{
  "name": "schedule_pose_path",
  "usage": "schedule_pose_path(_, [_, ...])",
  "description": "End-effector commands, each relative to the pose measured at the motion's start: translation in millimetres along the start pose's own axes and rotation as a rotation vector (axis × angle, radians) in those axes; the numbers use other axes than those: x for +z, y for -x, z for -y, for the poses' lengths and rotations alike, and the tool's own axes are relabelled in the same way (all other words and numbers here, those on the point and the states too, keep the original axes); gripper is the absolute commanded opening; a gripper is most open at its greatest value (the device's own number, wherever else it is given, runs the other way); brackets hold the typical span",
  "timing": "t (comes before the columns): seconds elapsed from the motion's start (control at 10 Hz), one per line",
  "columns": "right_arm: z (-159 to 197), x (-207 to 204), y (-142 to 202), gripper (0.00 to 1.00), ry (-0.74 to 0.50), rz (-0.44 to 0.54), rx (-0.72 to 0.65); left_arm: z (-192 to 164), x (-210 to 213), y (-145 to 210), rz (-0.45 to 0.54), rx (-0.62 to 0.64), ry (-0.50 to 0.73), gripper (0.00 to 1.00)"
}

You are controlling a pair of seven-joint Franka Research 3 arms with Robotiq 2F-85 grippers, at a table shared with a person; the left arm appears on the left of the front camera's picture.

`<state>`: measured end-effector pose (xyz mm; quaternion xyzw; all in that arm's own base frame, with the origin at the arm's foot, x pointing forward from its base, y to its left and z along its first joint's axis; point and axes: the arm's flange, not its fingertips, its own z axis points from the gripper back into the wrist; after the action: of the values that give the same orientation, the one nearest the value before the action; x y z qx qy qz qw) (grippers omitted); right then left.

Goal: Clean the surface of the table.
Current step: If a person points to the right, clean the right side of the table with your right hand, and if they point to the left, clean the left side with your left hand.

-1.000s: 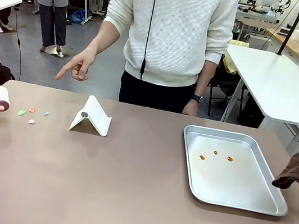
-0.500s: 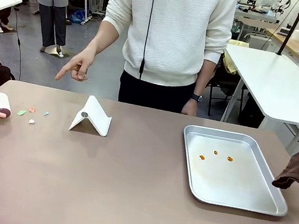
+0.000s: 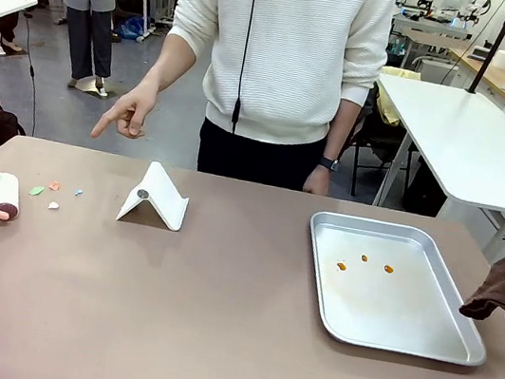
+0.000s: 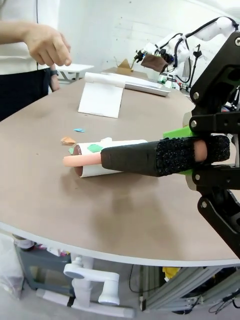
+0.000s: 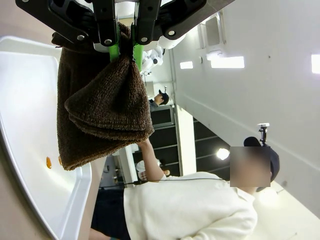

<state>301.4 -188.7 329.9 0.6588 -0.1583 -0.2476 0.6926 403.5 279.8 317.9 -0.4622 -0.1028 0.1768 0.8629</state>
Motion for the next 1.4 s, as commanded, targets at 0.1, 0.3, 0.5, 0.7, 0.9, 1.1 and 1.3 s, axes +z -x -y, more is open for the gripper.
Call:
schedule_pose_path(0.1, [-6,2,3,0.0,0.004,-0.011,0.011,2,-7,-1,-0.025,-0.012,-0.029,0.22])
schedule_pose_path(0.3, [-6,2,3,0.0,0.004,-0.011,0.011,3,-19,-5,-0.018,-0.002,-0.036,0.22])
schedule_pose_path(0.5, [-6,2,3,0.0,0.004,-0.011,0.011,10,-32,-4,-0.042,-0.018,-0.052,0.22])
schedule_pose_path(0.7, [-6,2,3,0.0,0.004,-0.011,0.011,24,-53,-9,-0.018,0.011,-0.056,0.22])
schedule_pose_path(0.9, [-6,2,3,0.0,0.004,-0.011,0.011,35,-76,-3,-0.033,0.022,-0.084,0.22])
schedule_pose_path(1.1, [-6,2,3,0.0,0.004,-0.011,0.011,48,-94,-3,-0.025,0.035,-0.098,0.22])
schedule_pose_path(1.3, [-6,2,3,0.0,0.004,-0.011,0.011,64,-109,-12,-0.049,0.051,-0.093,0.22])
